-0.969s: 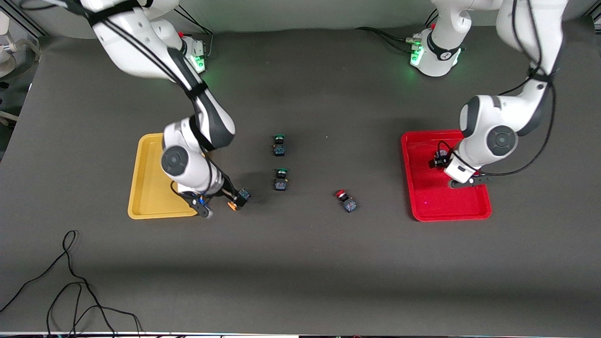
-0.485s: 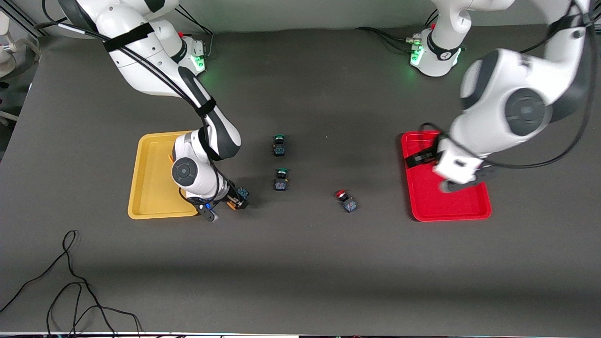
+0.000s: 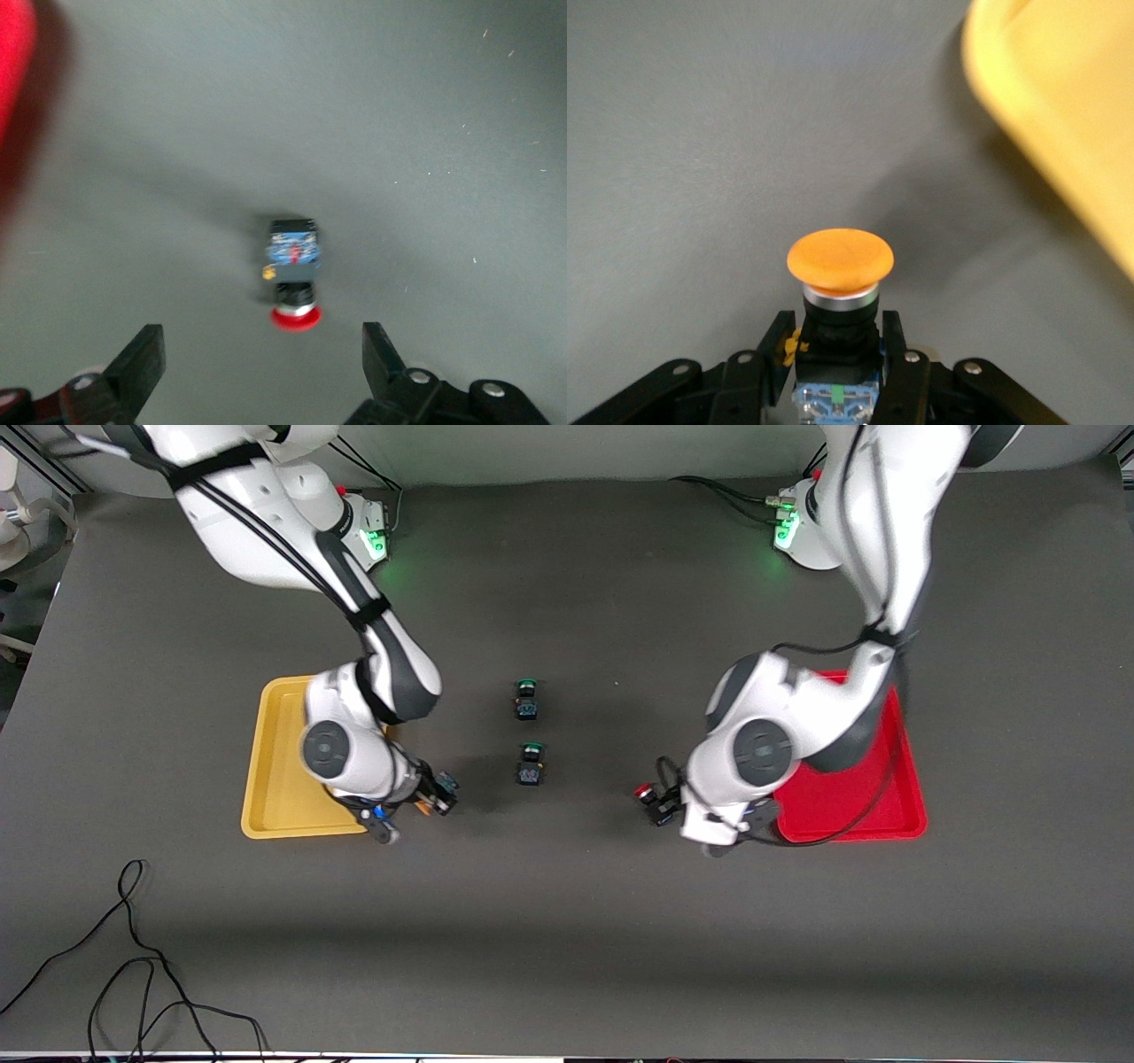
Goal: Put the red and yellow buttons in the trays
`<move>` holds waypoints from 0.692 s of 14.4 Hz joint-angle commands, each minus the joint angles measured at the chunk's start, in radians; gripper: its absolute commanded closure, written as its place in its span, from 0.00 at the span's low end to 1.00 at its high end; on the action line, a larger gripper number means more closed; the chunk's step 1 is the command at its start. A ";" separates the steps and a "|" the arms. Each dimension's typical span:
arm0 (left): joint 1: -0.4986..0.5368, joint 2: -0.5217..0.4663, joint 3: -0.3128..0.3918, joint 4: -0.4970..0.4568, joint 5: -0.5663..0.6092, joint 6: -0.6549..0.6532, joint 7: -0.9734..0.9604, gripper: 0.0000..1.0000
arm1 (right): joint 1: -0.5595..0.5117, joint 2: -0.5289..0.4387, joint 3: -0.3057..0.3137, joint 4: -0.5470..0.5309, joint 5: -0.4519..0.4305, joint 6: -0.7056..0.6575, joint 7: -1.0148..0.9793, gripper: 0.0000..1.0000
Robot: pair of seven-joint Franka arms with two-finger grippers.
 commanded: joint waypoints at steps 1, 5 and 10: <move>-0.039 0.069 0.010 0.025 0.046 0.055 -0.072 0.01 | -0.021 -0.152 -0.124 -0.076 0.010 -0.115 -0.218 1.00; -0.067 0.071 0.010 -0.085 0.060 0.154 -0.072 0.21 | -0.030 -0.137 -0.290 -0.193 0.051 -0.031 -0.574 1.00; -0.062 0.067 0.010 -0.136 0.063 0.215 -0.072 0.77 | -0.044 -0.071 -0.292 -0.192 0.168 0.035 -0.644 0.74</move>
